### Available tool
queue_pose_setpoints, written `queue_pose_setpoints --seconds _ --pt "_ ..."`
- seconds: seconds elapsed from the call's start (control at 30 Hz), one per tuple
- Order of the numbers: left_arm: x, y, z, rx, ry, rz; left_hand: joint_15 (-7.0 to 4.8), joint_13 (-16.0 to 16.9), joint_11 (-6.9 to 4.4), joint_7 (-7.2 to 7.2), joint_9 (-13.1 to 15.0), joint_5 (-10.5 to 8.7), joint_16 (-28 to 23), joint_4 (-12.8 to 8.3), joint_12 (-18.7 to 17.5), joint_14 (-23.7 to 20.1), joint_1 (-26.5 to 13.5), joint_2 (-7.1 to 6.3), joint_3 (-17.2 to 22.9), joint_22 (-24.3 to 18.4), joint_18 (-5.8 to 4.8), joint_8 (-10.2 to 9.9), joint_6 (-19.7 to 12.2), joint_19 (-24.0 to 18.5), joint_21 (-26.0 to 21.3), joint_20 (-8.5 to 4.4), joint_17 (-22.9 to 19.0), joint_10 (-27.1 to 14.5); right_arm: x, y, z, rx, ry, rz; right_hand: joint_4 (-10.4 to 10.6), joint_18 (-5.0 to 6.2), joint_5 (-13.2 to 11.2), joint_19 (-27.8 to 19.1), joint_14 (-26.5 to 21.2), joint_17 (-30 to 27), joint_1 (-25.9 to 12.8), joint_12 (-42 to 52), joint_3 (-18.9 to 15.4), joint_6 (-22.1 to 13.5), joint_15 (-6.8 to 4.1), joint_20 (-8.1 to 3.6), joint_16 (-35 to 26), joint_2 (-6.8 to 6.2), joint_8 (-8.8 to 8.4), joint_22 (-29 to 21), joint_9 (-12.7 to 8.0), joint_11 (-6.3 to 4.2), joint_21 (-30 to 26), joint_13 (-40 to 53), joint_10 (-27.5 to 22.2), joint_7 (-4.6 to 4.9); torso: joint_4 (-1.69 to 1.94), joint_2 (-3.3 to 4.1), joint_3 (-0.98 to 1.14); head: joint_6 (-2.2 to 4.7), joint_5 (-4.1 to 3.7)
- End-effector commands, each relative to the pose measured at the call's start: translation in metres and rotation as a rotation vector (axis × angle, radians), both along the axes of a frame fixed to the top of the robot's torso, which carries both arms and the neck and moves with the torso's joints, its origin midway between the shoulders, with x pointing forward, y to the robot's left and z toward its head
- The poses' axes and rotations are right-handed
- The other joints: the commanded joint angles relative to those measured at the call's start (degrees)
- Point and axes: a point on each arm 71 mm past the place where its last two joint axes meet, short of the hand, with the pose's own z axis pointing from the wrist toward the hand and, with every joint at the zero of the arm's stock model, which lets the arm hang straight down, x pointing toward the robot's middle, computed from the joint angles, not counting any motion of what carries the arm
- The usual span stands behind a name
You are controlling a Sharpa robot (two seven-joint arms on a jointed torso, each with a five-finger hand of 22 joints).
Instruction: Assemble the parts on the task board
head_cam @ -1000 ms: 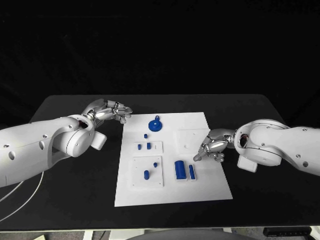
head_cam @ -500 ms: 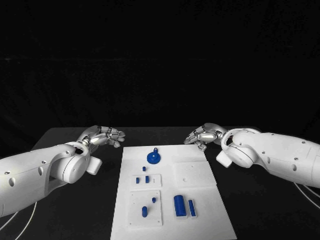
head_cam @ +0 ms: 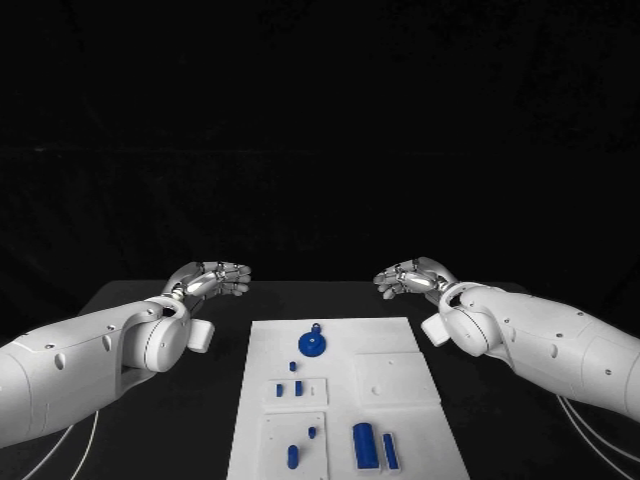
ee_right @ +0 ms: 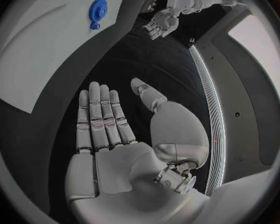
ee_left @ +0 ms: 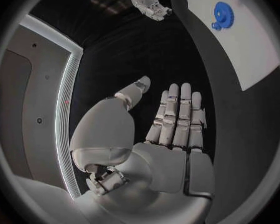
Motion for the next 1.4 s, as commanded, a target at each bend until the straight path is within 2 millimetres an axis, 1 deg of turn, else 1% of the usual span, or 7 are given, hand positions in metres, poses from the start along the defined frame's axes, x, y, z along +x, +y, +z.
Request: queue_pose_setpoints --seconds 0.03,0.2,0.23,0.3,0.33,0.43,1.4 --pt "0.002 -0.001 0.004 -0.055 -0.046 -0.01 0.68 -1.2 -0.11 -0.41 -0.3 -0.79 -2.7 -0.6 -0.3 -3.0 -1.0 -0.17 -1.3 -0.4 -0.86 -0.6 -1.3 -2.0 -1.6 0.86 -0.8 -2.6 -0.002 0.002 -0.004 0.082 -0.008 0.033 0.2 -1.26 0.3 -2.2 -0.5 -2.1 0.2 -3.4 -0.8 -0.8 0.99 0.92 -3.6 0.74 0.0 -1.5 -0.7 0.56 -2.8 -5.3 1.1 -0.02 0.08 0.12 0.24 0.06 0.44" --pt "0.005 0.0 0.001 -0.044 -0.044 -0.006 1.12 -2.3 -0.39 -1.05 -0.3 -0.82 -4.6 -1.1 -0.3 -5.1 -1.0 0.0 -1.8 -0.6 -0.86 -0.8 -2.1 -2.8 -2.8 1.41 -1.3 -4.5 -0.004 0.002 -0.008 0.093 -0.006 0.031 0.2 -1.26 0.5 -3.9 -1.5 -4.1 0.0 -6.6 -2.0 -1.3 1.68 1.8 -7.0 1.36 0.18 -2.8 -1.6 1.32 -5.4 -10.8 2.1 -0.04 -0.04 0.23 0.25 -0.14 0.47" --pt "0.005 0.002 0.0 -0.014 -0.021 0.013 -7.13 -7.9 -7.13 -9.07 -28.5 -4.11 -29.9 10.8 -3.9 -47.8 -18.5 6.88 -30.0 -20.8 -0.86 -14.6 -47.2 -30.2 -34.0 -1.32 -21.1 -22.0 -0.003 -0.001 -0.01 0.045 0.01 0.003 16.7 -10.16 -11.8 -34.6 -52.4 -36.2 -54.5 -16.9 -31.2 -50.5 -6.5 -9.04 -27.3 4.9 -11.74 -21.2 -32.1 -7.79 -25.9 -27.8 -15.4 -10.34 0.0 0.14 0.19 -0.06 0.46" --pt "0.005 0.002 0.0 -0.014 -0.021 0.014 -7.13 -7.9 -7.13 -9.07 -28.5 -4.11 -29.9 10.8 -3.9 -47.8 -19.7 6.88 -30.0 -21.9 -0.86 -14.6 -47.2 -30.2 -34.0 -1.32 -21.1 -23.2 -0.003 0.0 -0.01 0.047 0.009 0.002 16.7 -10.16 -11.8 -34.6 -52.4 -36.2 -54.5 -16.9 -31.2 -50.5 -6.5 -9.04 -27.3 4.9 -11.74 -22.4 -32.1 -7.79 -25.9 -27.8 -55.5 -10.34 -0.02 0.1 0.21 -0.13 0.48" --pt "0.004 0.001 -0.001 -0.015 -0.021 0.015 -7.13 -7.9 -7.13 -9.07 -28.5 -4.11 -29.9 10.8 -3.9 -47.8 -60.6 6.88 -30.0 -23.4 -0.86 -14.6 -47.2 -30.2 -34.0 -1.32 -21.1 -63.7 -0.004 0.0 -0.01 0.05 0.008 0.001 16.7 -10.16 -11.8 -34.6 -52.4 -36.2 -54.5 -16.9 -31.2 -50.5 -6.5 -9.04 -27.3 4.9 -11.74 -23.8 -32.1 -7.79 -25.9 -27.8 -55.5 -10.34 -0.07 0.02 0.23 -0.24 0.52" --pt "-0.001 -0.004 -0.005 -0.023 -0.022 0.023 -7.13 -7.9 -7.13 -9.07 -28.5 -4.11 -29.9 10.8 -3.9 -47.8 -60.6 6.88 -30.0 -67.9 -0.86 -14.6 -47.2 -30.2 -34.0 -1.32 -21.1 -63.7 -0.008 0.004 -0.01 0.072 -0.002 -0.007 16.7 -10.16 -11.8 -34.6 -52.4 -36.2 -54.5 -16.9 -31.2 -50.5 -6.5 -9.04 -27.3 4.9 -11.74 -64.6 -32.1 -7.79 -25.9 -27.8 -55.5 -10.34 -0.38 -0.56 0.42 -1.1 0.81" --pt "-0.102 -0.071 -0.031 -0.104 -0.047 0.172 -7.13 -7.9 -7.13 -9.07 -28.5 -4.11 -29.9 10.8 -3.9 -47.8 -60.6 6.88 -30.0 -67.9 -0.86 -14.6 -47.2 -30.2 -34.0 -1.32 -21.1 -63.7 -0.118 0.061 -0.012 0.396 -0.057 -0.254 16.7 -10.16 -11.8 -34.6 -52.4 -36.2 -54.5 -16.9 -31.2 -50.5 -6.5 -9.04 -27.3 4.9 -11.74 -64.6 -32.1 -7.79 -25.9 -27.8 -55.5 -10.34 -2.0 -3.59 1.38 -5.59 2.34"
